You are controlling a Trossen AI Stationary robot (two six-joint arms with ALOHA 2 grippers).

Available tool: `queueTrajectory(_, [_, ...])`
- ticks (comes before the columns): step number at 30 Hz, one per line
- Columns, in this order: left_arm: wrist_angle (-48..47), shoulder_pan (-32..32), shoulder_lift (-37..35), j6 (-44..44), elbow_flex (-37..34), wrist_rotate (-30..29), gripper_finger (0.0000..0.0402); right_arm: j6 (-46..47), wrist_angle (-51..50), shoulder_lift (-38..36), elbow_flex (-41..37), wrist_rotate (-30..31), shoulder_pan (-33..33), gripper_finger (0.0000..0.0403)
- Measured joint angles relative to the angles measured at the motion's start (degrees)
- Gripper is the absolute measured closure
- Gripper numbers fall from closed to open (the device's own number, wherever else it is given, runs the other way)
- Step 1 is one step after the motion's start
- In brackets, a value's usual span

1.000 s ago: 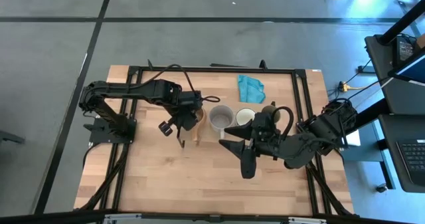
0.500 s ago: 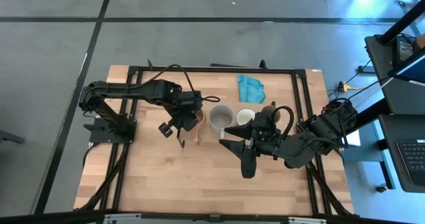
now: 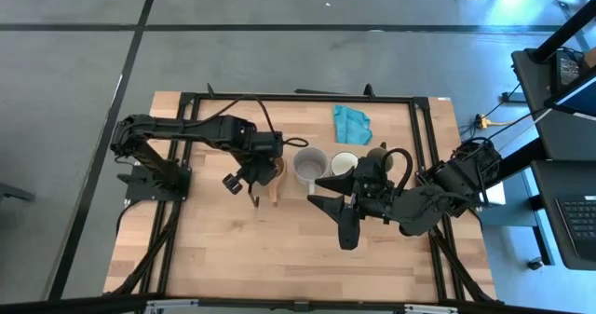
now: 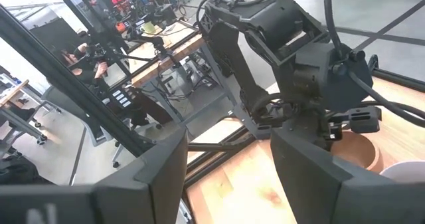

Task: Stack small to large cups/mugs on shelf
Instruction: Put the brown wooden mug on the shelf

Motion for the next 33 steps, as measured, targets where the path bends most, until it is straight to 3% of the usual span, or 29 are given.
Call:
queueTrajectory(19, [-1.1, -0.5, 0.0, -3.0, 3.2, -5.4, 0.0313, 0.2, -1.6, 0.0, 0.0, 0.0, 0.0, 0.0185])
queueTrajectory(33, [4.1, -3.8, -8.0, -13.0, 3.3, -6.3, 0.0314, 0.2, -3.2, 0.0, 0.0, 1.1, 0.0, 0.0185])
